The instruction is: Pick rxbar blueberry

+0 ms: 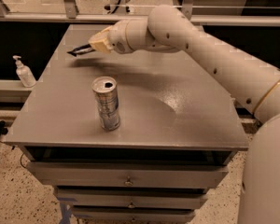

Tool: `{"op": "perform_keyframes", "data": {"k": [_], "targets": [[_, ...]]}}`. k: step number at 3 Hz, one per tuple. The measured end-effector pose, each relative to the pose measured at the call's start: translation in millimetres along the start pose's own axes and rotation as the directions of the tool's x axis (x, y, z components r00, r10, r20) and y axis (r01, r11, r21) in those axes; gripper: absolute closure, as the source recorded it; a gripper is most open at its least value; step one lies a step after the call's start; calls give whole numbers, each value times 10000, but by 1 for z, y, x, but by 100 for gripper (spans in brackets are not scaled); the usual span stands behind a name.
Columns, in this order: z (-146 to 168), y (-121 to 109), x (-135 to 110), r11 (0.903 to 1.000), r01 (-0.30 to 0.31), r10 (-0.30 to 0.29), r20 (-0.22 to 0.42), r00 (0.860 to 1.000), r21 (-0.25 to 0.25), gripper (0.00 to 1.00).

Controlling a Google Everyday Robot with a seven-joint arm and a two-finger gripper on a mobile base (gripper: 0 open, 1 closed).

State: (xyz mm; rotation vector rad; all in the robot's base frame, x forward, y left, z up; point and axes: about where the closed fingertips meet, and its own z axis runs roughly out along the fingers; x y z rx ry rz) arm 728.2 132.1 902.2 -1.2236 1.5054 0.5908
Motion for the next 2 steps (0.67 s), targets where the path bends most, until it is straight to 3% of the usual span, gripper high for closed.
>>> {"op": "perform_keyframes", "data": {"k": [1,2], "targets": [[-25,-23,-19,9974,518,-538,390,9978,508,100],[-43,-33,-43,9955,516,-598,1049,9927,789,100]]}}
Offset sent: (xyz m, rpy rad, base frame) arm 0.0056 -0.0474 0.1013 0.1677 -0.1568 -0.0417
